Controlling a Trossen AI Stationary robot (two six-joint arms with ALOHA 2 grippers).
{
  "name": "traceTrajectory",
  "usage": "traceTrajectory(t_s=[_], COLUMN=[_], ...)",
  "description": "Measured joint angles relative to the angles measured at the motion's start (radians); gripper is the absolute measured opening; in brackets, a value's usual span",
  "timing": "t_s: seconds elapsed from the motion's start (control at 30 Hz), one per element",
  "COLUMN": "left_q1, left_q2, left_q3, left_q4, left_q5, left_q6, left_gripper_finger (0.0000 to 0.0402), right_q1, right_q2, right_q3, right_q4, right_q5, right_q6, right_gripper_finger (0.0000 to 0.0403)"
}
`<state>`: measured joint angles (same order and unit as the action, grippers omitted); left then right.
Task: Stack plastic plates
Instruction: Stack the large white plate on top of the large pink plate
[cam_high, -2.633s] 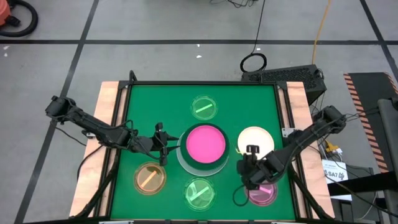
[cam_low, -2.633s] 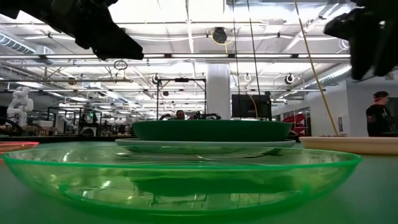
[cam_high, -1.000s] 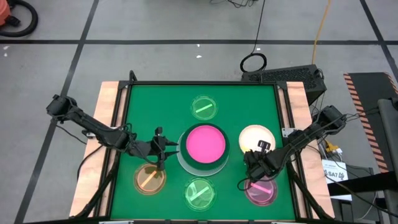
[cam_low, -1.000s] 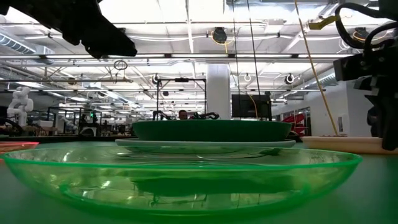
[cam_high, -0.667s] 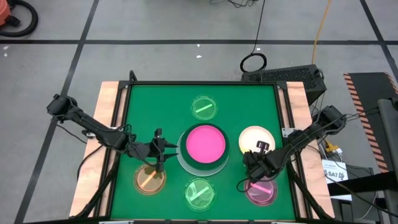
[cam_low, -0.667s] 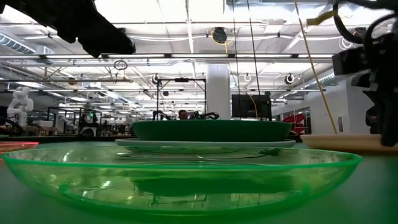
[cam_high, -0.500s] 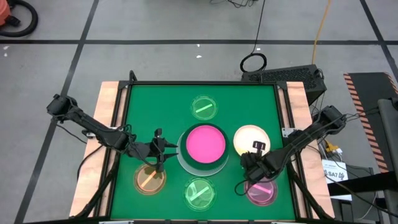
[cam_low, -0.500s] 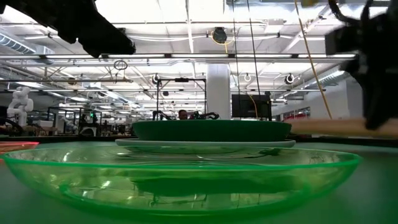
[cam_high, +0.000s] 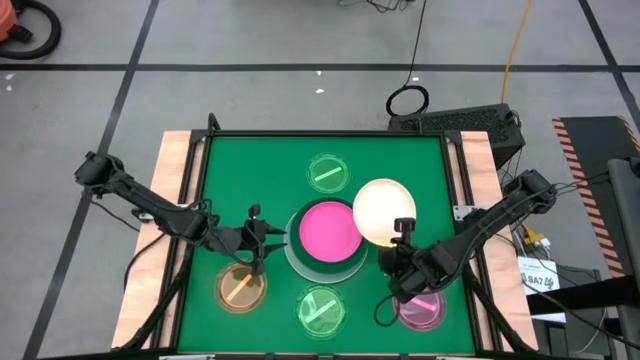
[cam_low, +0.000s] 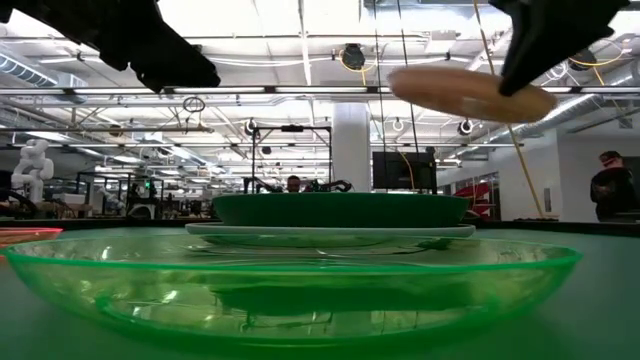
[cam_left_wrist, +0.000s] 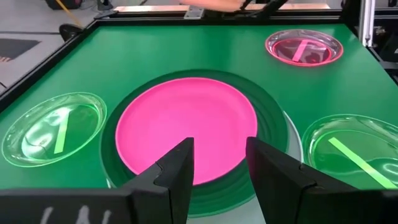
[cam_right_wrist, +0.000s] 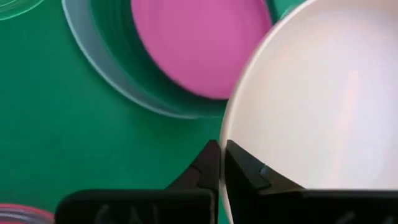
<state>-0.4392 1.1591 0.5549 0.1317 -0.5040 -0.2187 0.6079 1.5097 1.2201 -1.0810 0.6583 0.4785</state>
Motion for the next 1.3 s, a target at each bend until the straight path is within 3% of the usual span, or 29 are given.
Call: traceTrajectory(t_s=[0.4, 0.73, 1.1, 1.3], left_q1=[0.020, 0.020, 0.020, 0.020], left_q2=[0.000, 0.000, 0.000, 0.000], left_q3=[0.007, 0.007, 0.007, 0.007], left_q4=[0.125, 0.128, 0.127, 0.127], left_q5=[-0.004, -0.005, -0.004, -0.004], left_q6=[0.130, 0.135, 0.158, 0.160], left_gripper_finger=[0.0154, 0.0154, 0.0154, 0.0154], right_q1=[0.000, -0.008, -0.095, -0.174], right_q2=[0.000, 0.000, 0.000, 0.000], right_q3=[-0.020, -0.021, -0.021, -0.021], right_q4=[0.158, 0.319, 0.374, 0.413], right_q5=[0.029, 0.021, 0.015, -0.138], right_q6=[-0.262, -0.526, -0.654, -0.755], right_gripper_finger=[0.0005, 0.0004, 0.0004, 0.0004])
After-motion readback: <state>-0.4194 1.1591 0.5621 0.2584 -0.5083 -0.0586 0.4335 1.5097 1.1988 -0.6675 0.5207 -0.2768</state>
